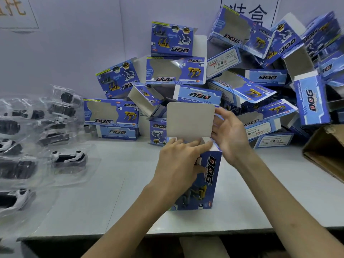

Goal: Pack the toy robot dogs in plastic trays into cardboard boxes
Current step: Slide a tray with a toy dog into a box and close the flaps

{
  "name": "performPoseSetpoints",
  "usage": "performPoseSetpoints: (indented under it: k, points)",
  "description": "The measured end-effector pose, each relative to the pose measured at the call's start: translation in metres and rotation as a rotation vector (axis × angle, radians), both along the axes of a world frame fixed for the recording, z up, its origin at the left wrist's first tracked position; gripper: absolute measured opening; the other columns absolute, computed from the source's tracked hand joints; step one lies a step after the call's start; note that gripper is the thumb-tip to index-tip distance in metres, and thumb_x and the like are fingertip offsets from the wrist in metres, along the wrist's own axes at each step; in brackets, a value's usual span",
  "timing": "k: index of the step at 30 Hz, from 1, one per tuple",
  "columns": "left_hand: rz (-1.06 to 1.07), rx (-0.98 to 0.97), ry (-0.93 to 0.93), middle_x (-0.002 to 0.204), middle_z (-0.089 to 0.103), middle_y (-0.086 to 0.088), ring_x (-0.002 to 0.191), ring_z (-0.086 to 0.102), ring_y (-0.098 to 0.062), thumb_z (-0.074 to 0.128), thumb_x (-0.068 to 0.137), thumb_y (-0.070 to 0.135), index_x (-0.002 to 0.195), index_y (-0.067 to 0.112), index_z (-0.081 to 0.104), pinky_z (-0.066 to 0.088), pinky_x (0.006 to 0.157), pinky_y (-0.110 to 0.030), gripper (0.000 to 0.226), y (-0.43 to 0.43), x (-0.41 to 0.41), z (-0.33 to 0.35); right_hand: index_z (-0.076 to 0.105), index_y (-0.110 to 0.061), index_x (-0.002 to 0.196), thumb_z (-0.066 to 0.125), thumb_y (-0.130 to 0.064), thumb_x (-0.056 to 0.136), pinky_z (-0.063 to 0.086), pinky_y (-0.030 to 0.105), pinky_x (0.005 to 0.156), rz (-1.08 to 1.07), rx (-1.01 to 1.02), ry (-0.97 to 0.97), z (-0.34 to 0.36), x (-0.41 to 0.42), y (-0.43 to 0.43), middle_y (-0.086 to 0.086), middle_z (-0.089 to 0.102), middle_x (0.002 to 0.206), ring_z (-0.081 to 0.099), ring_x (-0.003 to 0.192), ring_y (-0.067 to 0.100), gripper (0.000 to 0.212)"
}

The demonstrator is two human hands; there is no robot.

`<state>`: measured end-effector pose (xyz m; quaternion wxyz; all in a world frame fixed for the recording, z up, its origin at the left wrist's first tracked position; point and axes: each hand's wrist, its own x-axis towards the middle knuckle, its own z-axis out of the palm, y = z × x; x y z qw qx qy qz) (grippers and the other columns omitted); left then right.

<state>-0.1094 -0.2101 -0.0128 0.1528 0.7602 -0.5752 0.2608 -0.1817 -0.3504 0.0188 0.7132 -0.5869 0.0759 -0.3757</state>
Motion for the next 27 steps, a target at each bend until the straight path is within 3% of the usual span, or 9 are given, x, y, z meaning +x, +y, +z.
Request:
performPoseSetpoints:
  k: [2,4,8,13,16,18,22,25,27]
  points:
    - [-0.009,-0.003,0.018,0.121,0.070,0.012,0.100,0.068,-0.025,0.087,0.066,0.046,0.126,0.036,0.063,0.051,0.083,-0.036,0.065,-0.008,0.013,0.002,0.069,-0.023,0.105,0.043,-0.034,0.103,0.048,0.029,0.077,-0.044,-0.142,0.036,0.019,0.013,-0.014,-0.006,0.073,0.098,0.065,0.089,0.010,0.028]
    - [-0.032,-0.009,0.017,0.121,0.070,0.011,0.100,0.068,-0.025,0.089,0.063,0.044,0.124,0.034,0.066,0.052,0.082,-0.036,0.066,-0.014,0.022,0.002,0.070,-0.027,0.110,0.059,-0.032,0.098,0.048,0.026,0.078,-0.147,-0.467,0.148,0.034,0.021,-0.027,-0.011,0.071,0.095,0.065,0.088,0.004,0.018]
    - [-0.078,-0.009,-0.039,0.117,0.071,0.012,0.098,0.070,-0.022,0.092,0.055,0.047,0.120,0.035,0.069,0.055,0.080,-0.035,0.069,-0.031,0.043,0.003,0.070,-0.037,0.119,0.073,-0.032,0.089,0.052,0.028,0.082,-0.179,-1.078,0.451,0.060,0.049,-0.057,-0.012,0.067,0.110,0.062,0.097,0.012,0.031]
    - [-0.036,-0.019,-0.038,0.114,0.072,0.015,0.090,0.070,-0.021,0.092,0.049,0.053,0.116,0.038,0.069,0.055,0.080,-0.032,0.072,-0.060,0.059,-0.002,0.073,-0.034,0.115,0.065,-0.014,0.095,0.047,0.008,0.083,-0.109,-1.104,0.452,0.067,0.079,-0.087,-0.021,0.070,0.110,0.061,0.105,-0.007,0.030]
    - [-0.050,-0.026,0.000,0.112,0.072,0.017,0.084,0.070,-0.020,0.091,0.050,0.053,0.114,0.039,0.068,0.055,0.075,-0.032,0.069,-0.076,0.071,0.001,0.074,-0.022,0.118,0.064,-0.001,0.093,0.051,0.026,0.091,-0.243,-1.139,0.288,0.051,0.096,-0.097,-0.004,0.075,0.109,0.068,0.105,0.011,0.035]
    - [-0.075,-0.028,0.025,0.112,0.071,0.018,0.082,0.068,-0.017,0.090,0.052,0.054,0.116,0.041,0.066,0.054,0.073,-0.030,0.069,-0.081,0.078,0.003,0.074,-0.019,0.117,0.063,0.006,0.090,0.055,0.041,0.084,-0.349,-1.211,0.168,0.036,0.107,-0.098,0.004,0.077,0.103,0.072,0.096,0.023,0.038]
    - [-0.115,0.014,0.011,0.114,0.069,0.023,0.090,0.069,-0.014,0.088,0.049,0.060,0.119,0.046,0.063,0.054,0.076,-0.027,0.076,-0.083,0.081,0.003,0.076,-0.013,0.113,0.061,0.014,0.083,0.057,0.041,0.089,-0.448,-1.414,0.008,0.016,0.111,-0.102,0.000,0.073,0.115,0.070,0.109,0.016,0.043]
    - [-0.110,0.039,0.008,0.111,0.072,0.021,0.092,0.072,-0.015,0.089,0.036,0.066,0.115,0.046,0.069,0.056,0.077,-0.025,0.083,-0.080,0.081,0.001,0.076,-0.013,0.112,0.068,0.008,0.085,0.053,0.040,0.098,-0.318,-1.317,0.038,0.016,0.105,-0.105,0.000,0.071,0.121,0.065,0.117,0.013,0.036]
    - [-0.102,0.040,-0.003,0.109,0.073,0.019,0.090,0.073,-0.018,0.088,0.032,0.068,0.113,0.046,0.071,0.059,0.077,-0.029,0.085,-0.076,0.080,0.000,0.078,-0.024,0.109,0.067,-0.015,0.090,0.054,0.028,0.092,-0.174,-1.135,0.114,0.029,0.096,-0.105,-0.008,0.075,0.112,0.068,0.109,0.005,0.024]
